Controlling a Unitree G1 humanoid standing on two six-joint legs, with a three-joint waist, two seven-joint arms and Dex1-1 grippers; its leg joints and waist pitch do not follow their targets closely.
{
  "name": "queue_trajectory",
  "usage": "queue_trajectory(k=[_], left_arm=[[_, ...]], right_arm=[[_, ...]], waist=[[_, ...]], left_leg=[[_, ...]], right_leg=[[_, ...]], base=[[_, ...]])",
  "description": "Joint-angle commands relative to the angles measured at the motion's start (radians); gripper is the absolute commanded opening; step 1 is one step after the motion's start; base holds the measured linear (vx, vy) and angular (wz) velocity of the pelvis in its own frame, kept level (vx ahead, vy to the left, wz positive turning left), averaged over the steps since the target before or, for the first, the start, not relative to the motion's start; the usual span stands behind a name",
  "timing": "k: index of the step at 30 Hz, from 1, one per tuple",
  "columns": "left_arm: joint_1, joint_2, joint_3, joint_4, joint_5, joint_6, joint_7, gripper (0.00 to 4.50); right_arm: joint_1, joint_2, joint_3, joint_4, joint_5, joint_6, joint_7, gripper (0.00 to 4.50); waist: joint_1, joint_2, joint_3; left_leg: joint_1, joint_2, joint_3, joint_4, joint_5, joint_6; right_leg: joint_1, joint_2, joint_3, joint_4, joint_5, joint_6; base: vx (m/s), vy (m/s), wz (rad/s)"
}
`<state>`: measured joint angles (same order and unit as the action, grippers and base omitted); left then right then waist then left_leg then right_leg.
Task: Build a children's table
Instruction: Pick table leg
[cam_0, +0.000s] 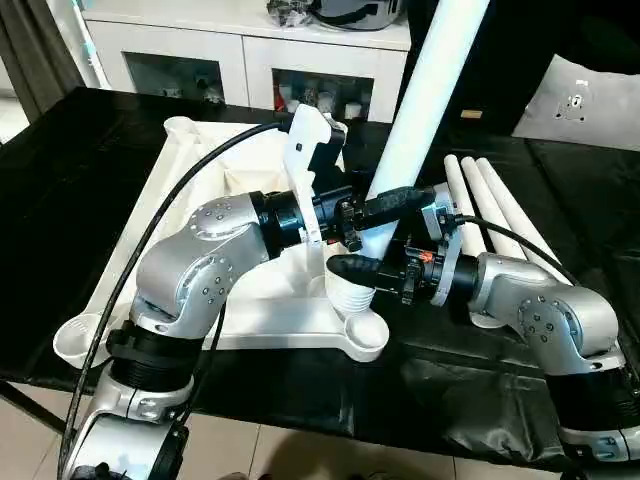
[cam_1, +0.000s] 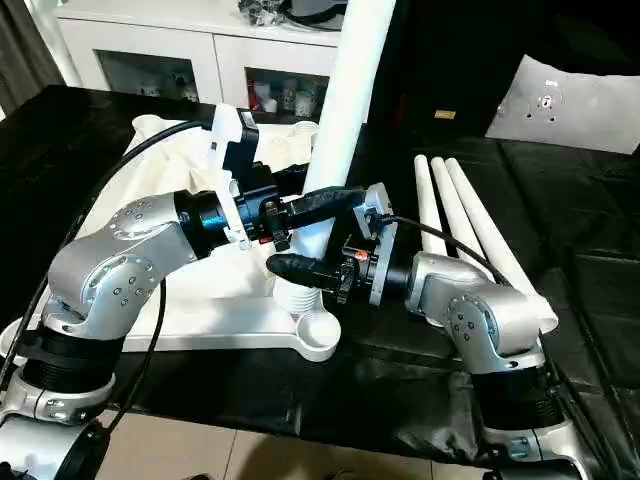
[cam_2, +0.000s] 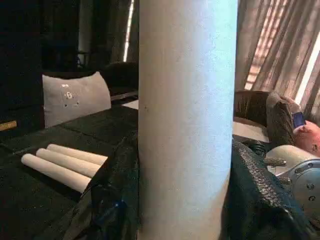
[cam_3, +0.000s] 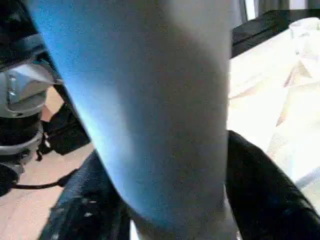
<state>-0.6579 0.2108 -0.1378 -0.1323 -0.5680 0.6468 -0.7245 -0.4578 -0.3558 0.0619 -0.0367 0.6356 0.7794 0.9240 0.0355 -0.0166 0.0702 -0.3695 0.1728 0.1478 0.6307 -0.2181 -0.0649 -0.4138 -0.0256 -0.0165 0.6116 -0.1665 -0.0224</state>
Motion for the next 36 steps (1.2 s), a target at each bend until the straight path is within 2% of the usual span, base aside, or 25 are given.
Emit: queue_trajectory(k=[1,5,11,14,15,16,22,26,27,29,30,31,33,34,35,36], left_arm=[[-0.001,0.0,-0.022,-0.02,0.004,0.001,-0.013,1.86],[-0.004,-0.001,-0.021,-0.016,0.004,0.0,-0.015,1.86],[-0.006,-0.007,-0.016,-0.011,0.004,0.004,-0.006,1.86],[-0.006,-0.031,0.012,-0.017,-0.046,0.035,0.004,1.86],[-0.005,-0.035,0.017,-0.027,-0.064,0.04,-0.004,2.42],[-0.003,-0.043,0.024,-0.034,-0.085,0.047,-0.008,2.56],[-0.001,-0.104,0.068,-0.044,-0.176,0.084,0.017,2.92],[-0.013,-0.128,0.063,-0.021,-0.168,0.088,0.024,3.26],[-0.019,-0.141,0.065,-0.009,-0.171,0.095,0.031,3.49],[-0.02,-0.147,0.066,-0.005,-0.176,0.1,0.034,3.54],[-0.021,-0.153,0.066,-0.005,-0.18,0.102,0.035,3.6],[-0.02,-0.16,0.066,-0.007,-0.184,0.103,0.039,3.71],[-0.016,-0.189,0.082,-0.017,-0.203,0.099,0.07,3.95],[-0.015,-0.201,0.117,-0.024,-0.224,0.094,0.093,3.98],[-0.015,-0.201,0.117,-0.024,-0.224,0.094,0.093,4.03],[-0.018,-0.192,0.142,-0.022,-0.238,0.108,0.099,4.14]], right_arm=[[-0.01,-0.003,-0.021,-0.009,0.012,0.003,-0.004,2.43],[-0.004,-0.007,-0.013,-0.017,0.014,0.0,0.007,2.18],[-0.001,-0.01,-0.005,-0.011,0.006,-0.01,0.011,2.1],[0.001,-0.008,-0.001,-0.006,-0.004,-0.013,0.005,2.09],[0.001,-0.007,0.001,-0.003,-0.01,-0.012,-0.001,2.07],[0.002,-0.007,0.004,0.0,-0.016,-0.015,-0.004,2.06],[0.012,0.012,-0.005,0.003,0.001,-0.001,-0.017,1.99],[0.018,0.02,0.01,0.007,-0.011,-0.004,-0.026,1.96],[0.022,0.026,0.013,0.005,-0.012,-0.005,-0.032,1.96],[0.024,0.028,0.014,0.004,-0.014,-0.007,-0.035,1.96],[0.027,0.034,0.014,0.001,-0.017,-0.015,-0.043,1.96],[0.032,0.043,0.013,-0.003,-0.02,-0.027,-0.052,1.96],[0.047,0.097,-0.02,-0.013,-0.023,-0.086,-0.112,1.95],[0.051,0.113,-0.032,-0.019,-0.02,-0.085,-0.145,1.95],[0.051,0.113,-0.032,-0.019,-0.02,-0.085,-0.145,1.95],[0.056,0.115,-0.034,-0.022,-0.023,-0.085,-0.159,1.95]], waist=[[0.004,-0.009,-0.077],[0.004,-0.01,-0.078],[0.004,-0.01,-0.078],[0.004,-0.01,-0.079],[0.004,-0.009,-0.079],[0.004,-0.008,-0.079],[0.005,-0.009,-0.078],[0.006,-0.006,-0.077],[0.006,-0.007,-0.076],[0.006,-0.008,-0.076],[0.008,-0.004,-0.077],[0.006,-0.005,-0.077],[0.005,-0.003,-0.076],[0.004,-0.002,-0.077],[0.004,-0.003,-0.078],[0.005,0.006,-0.076]], left_leg=[[-0.002,0.034,0.001,-0.067,-0.028,0.028],[-0.001,0.035,0.001,-0.067,-0.024,0.028],[-0.002,0.034,0.001,-0.067,-0.026,0.028],[-0.002,0.033,0.001,-0.065,-0.022,0.027],[-0.002,0.033,0.001,-0.066,-0.02,0.028],[-0.002,0.034,0.001,-0.066,-0.022,0.028],[-0.002,0.034,0.001,-0.066,-0.03,0.032],[-0.002,0.034,0.0,-0.067,-0.038,0.031],[-0.001,0.033,0.001,-0.066,-0.044,0.03],[-0.001,0.033,0.001,-0.067,-0.047,0.027],[-0.001,0.034,-0.001,-0.067,-0.045,0.025],[-0.001,0.034,-0.001,-0.067,-0.047,0.023],[-0.003,0.035,0.001,-0.067,-0.049,0.02],[-0.005,0.033,0.0,-0.067,-0.047,0.017],[-0.004,0.033,-0.001,-0.067,-0.045,0.016],[0.0,0.034,-0.003,-0.069,-0.055,0.017]], right_leg=[[0.069,-0.083,0.036,-0.068,-0.245,-0.171],[0.069,-0.083,0.036,-0.067,-0.235,-0.173],[0.07,-0.083,0.036,-0.067,-0.23,-0.177],[0.071,-0.083,0.036,-0.067,-0.228,-0.179],[0.071,-0.083,0.035,-0.066,-0.222,-0.182],[0.07,-0.083,0.035,-0.067,-0.225,-0.181],[0.07,-0.083,0.035,-0.067,-0.225,-0.191],[0.07,-0.082,0.035,-0.071,-0.249,-0.181],[0.07,-0.083,0.035,-0.073,-0.264,-0.174],[0.068,-0.082,0.035,-0.076,-0.279,-0.169],[0.07,-0.084,0.035,-0.074,-0.28,-0.167],[0.068,-0.083,0.035,-0.075,-0.277,-0.166],[0.066,-0.085,0.036,-0.076,-0.274,-0.168],[0.07,-0.085,0.035,-0.074,-0.266,-0.173],[0.07,-0.084,0.035,-0.075,-0.264,-0.175],[0.068,-0.081,0.034,-0.075,-0.265,-0.173]], base=[[0.0,0.0,0.0],[0.0,0.0,0.0],[0.0,0.0,0.0],[0.0,0.0,0.0],[0.0,0.0,0.0],[0.0,0.0,0.0],[0.0,0.0,0.0],[0.0,0.0,0.0],[0.0,0.0,0.0],[0.0,0.0,0.0],[0.0,0.0,0.0],[0.0,0.0,0.0],[0.0,0.0,0.0],[0.0,0.0,0.0],[0.0,0.0,0.0],[0.0,0.0,0.0]])
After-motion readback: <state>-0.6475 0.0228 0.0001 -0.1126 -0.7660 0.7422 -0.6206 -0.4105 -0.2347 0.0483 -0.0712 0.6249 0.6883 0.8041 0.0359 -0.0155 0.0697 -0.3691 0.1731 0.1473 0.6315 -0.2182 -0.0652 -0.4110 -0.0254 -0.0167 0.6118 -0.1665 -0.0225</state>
